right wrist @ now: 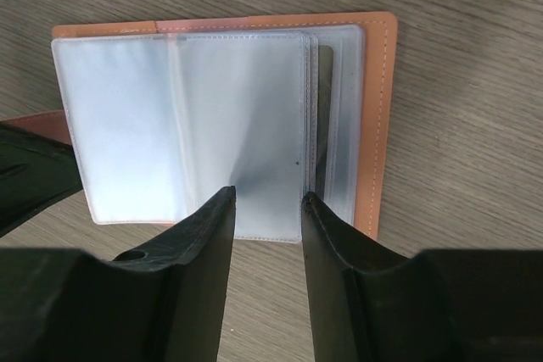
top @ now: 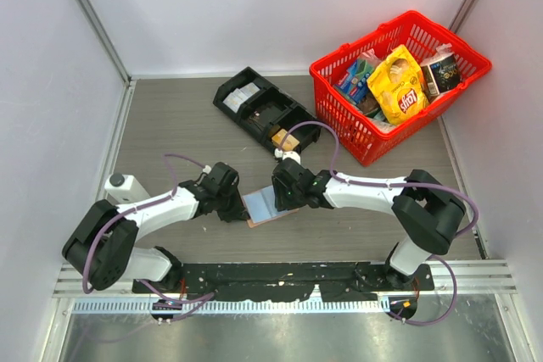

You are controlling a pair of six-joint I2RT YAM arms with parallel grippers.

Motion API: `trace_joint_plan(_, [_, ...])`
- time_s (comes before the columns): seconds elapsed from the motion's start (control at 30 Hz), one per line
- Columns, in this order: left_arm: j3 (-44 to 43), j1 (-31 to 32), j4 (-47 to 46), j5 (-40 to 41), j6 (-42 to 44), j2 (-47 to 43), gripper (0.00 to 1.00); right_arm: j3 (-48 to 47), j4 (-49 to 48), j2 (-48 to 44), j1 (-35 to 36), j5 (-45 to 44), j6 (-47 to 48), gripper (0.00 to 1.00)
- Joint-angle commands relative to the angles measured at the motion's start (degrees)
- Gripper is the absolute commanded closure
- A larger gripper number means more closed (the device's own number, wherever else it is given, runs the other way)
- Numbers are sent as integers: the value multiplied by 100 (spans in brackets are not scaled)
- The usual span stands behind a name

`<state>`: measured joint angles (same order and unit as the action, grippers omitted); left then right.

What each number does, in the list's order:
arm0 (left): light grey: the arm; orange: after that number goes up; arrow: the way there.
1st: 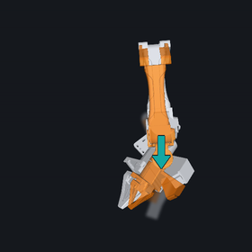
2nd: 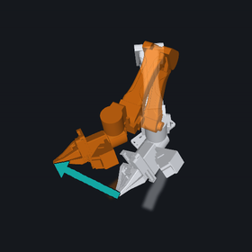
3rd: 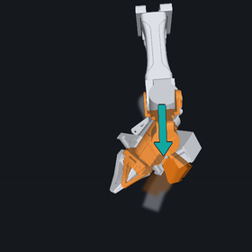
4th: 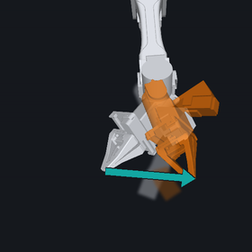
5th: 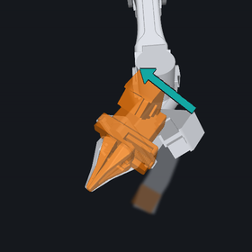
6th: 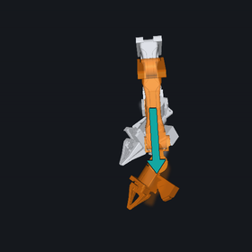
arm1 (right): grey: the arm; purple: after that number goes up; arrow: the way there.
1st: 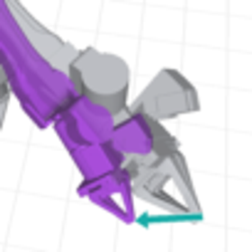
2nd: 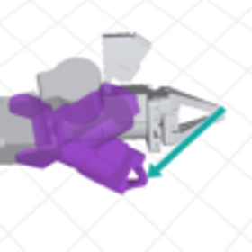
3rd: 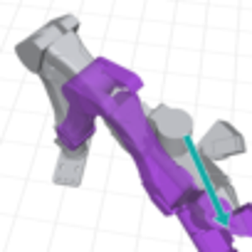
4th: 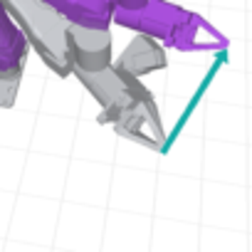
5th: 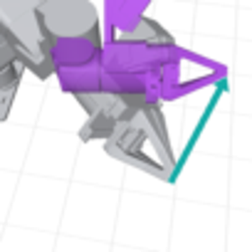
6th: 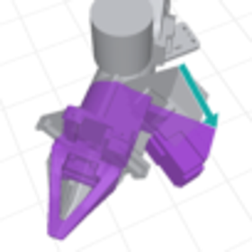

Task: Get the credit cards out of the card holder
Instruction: Remove the credit card from the card holder.

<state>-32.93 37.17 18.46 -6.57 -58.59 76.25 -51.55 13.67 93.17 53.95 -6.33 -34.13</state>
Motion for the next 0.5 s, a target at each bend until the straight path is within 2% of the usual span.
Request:
trace_joint_plan(0.0, [32, 89, -237, -90, -74, 189, 83, -136, -259, 88, 89, 228, 12, 60])
trace_joint_plan(0.2, [85, 115, -448, -196, -162, 259, 83, -92, -602, -9, 80, 545, -41, 65])
trace_joint_plan(0.47, [164, 115, -607, -222, -241, 285, 84, -162, -1112, -115, 203, 1502, 2, 66])
